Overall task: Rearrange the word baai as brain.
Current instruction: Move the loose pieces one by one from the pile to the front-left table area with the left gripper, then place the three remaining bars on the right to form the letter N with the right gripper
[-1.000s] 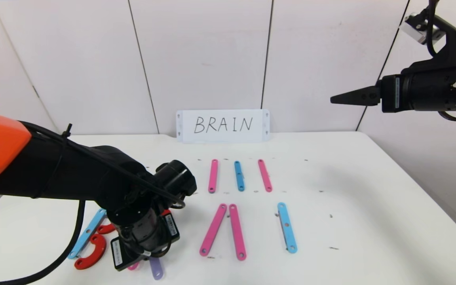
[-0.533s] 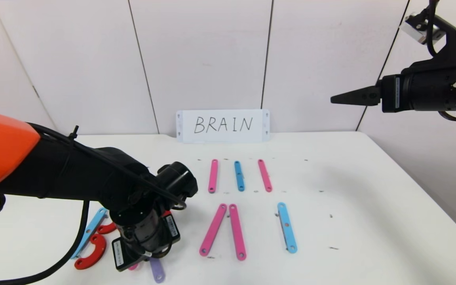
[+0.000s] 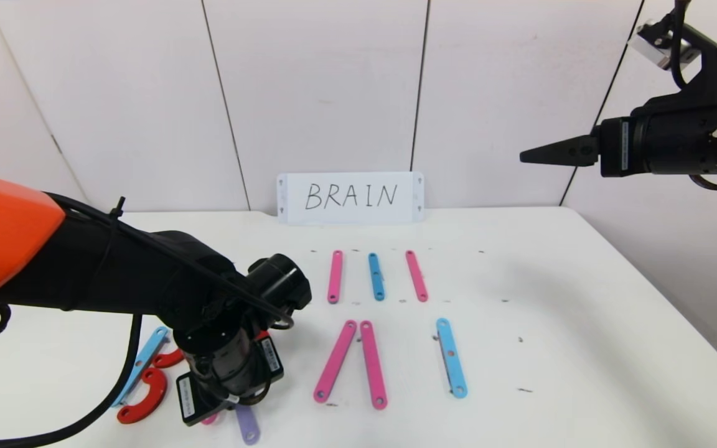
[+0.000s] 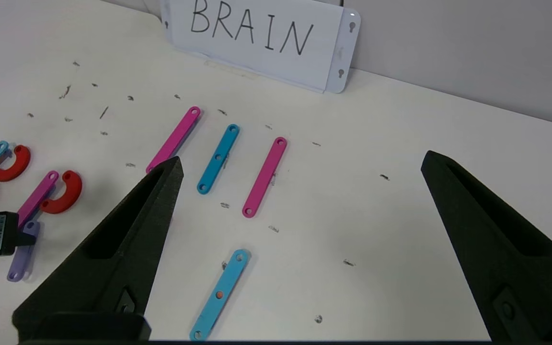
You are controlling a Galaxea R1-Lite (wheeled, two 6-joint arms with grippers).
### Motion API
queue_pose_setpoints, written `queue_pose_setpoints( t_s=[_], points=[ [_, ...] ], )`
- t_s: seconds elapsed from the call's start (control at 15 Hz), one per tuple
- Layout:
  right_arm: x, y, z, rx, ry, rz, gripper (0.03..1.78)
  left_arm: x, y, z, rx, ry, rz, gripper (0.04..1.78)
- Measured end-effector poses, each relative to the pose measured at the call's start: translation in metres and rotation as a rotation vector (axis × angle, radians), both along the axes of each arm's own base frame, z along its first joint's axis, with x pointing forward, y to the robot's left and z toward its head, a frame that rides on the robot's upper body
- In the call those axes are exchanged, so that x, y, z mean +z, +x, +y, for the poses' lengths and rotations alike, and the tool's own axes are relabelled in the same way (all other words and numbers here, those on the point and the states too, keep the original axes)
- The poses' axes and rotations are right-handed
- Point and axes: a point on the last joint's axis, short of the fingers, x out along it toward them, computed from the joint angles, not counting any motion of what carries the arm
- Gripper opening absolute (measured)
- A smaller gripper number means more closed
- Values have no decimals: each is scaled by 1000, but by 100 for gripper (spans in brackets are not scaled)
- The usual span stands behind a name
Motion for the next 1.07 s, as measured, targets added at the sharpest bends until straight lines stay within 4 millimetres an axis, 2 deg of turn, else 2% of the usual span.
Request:
queue_pose_setpoints(
  t_s=[0.2, 0.33, 0.47, 0.73, 0.93, 1.07],
  points=[
    [0, 0, 0, 0, 0, 0, 174, 1, -1, 1, 0, -2, -4, 31],
    [0, 0, 0, 0, 0, 0, 174, 2, -1, 1, 0, -3, -7, 46],
    [0, 0, 0, 0, 0, 0, 174, 4, -2, 2, 0, -4, -10, 71],
    [0, 0, 0, 0, -1, 1, 174, 16, -5, 3, -13, -25, -37, 139],
    [-1, 0, 0, 2, -1, 2, 174, 27, -12, 1, -40, -46, -68, 167],
    [-1, 0, 0, 12, -4, 0, 174, 39, -14, 3, -66, -65, -104, 174]
  ],
)
